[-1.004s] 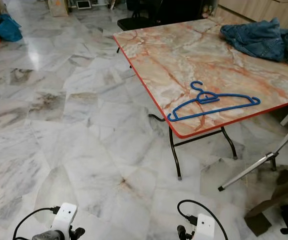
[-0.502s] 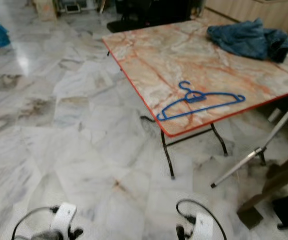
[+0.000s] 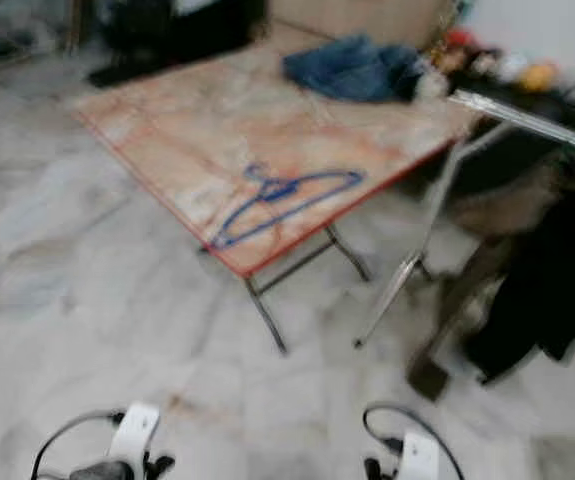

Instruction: Hang hanger

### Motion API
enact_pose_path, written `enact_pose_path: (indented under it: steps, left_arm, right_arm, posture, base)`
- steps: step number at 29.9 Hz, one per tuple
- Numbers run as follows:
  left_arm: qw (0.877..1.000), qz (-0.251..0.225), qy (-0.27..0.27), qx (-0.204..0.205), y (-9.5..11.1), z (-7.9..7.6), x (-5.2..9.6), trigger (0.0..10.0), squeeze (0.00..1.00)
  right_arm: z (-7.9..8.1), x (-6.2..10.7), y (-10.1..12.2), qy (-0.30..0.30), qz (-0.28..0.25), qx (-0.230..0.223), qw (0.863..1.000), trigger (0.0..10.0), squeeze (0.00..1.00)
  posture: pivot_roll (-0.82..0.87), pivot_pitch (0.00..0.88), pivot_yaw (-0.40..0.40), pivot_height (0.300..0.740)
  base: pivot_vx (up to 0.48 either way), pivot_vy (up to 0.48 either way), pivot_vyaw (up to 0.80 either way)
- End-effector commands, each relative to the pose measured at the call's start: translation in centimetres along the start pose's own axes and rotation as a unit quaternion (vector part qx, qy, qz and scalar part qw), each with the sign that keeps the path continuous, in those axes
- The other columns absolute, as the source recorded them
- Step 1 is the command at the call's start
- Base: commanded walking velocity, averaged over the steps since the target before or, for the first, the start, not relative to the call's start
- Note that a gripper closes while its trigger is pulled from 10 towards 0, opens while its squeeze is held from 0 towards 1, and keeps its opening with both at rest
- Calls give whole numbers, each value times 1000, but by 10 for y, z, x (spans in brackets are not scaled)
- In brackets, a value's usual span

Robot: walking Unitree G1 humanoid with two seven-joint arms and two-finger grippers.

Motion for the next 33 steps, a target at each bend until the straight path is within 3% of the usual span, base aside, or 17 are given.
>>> enact_pose_path:
  steps: [1,6,33]
  left_arm:
    - [1000,5,-4,-2,-3,-2,0,10000,0]
    - [1000,4,-5,-5,-2,-3,0,10000,0]
    - [1000,3,-6,-4,-2,-3,0,10000,0]
  right_arm:
    - [-1,1,-7,-3,11,-2,1000,10000,0]
    - [-1,1,-7,-3,11,-1,1000,10000,0]
    - [1,1,-6,0,8,-1,1000,10000,0]
  posture:
    - [-68,31,-4,740]
    - [-69,32,-4,740]
    - [-67,34,-4,740]
  base:
    - [0,0,-800]
    - [0,-240,-800]
    - [0,0,-800]
Point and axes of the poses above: a point about 5 cm out from each wrist's last joint towards the gripper, its own x axis pointing back from the gripper into the wrist, its own y axis along the axis of the wrist's last joint, z = x × y, the point moved 3 cm from there along -x, pointing out of the wrist towards the gripper, and after that the axes turned 4 degrees about x, right-handed, at the moved point
